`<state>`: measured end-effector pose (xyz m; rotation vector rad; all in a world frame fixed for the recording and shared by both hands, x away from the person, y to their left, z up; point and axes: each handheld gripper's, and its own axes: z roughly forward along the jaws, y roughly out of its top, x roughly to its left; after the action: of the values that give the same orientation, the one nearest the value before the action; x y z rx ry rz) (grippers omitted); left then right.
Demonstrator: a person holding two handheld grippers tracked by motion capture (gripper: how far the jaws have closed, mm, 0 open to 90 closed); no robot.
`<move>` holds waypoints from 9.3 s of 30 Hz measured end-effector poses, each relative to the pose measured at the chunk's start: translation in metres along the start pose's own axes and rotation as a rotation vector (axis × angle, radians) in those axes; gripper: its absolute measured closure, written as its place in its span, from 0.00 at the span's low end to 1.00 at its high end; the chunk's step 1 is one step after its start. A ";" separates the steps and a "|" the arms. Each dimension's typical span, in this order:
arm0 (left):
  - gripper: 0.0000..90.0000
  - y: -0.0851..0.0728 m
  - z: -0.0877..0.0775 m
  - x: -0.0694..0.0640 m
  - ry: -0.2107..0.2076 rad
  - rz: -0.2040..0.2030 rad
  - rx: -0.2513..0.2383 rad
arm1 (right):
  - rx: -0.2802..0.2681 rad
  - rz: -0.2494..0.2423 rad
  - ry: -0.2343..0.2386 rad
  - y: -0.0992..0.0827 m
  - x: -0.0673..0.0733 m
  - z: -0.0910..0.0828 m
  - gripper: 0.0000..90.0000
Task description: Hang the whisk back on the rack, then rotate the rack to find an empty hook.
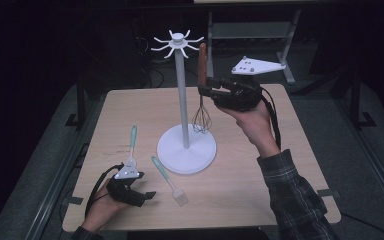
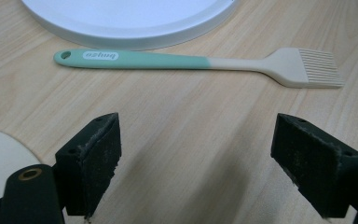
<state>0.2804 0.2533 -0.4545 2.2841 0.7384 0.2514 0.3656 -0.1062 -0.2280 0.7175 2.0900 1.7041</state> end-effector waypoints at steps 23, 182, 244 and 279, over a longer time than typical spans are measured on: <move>0.17 0.000 0.000 -0.001 -0.004 -0.007 -0.006 | -0.024 -0.020 -0.004 0.000 -0.004 0.012 0.78; 1.00 0.317 -0.184 0.046 0.013 0.050 -0.326 | 0.502 0.187 -0.089 -0.250 0.011 -0.047 0.16; 1.00 0.326 -0.180 0.010 -0.029 0.102 -0.338 | 0.512 0.191 -0.098 -0.252 0.009 -0.046 0.16; 1.00 0.321 -0.175 0.009 -0.062 0.113 -0.357 | 0.511 0.188 -0.094 -0.253 0.009 -0.045 0.16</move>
<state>0.3618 0.1717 -0.1070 1.9849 0.4881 0.3347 0.2914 -0.1746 -0.4641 1.1473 2.4781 1.1852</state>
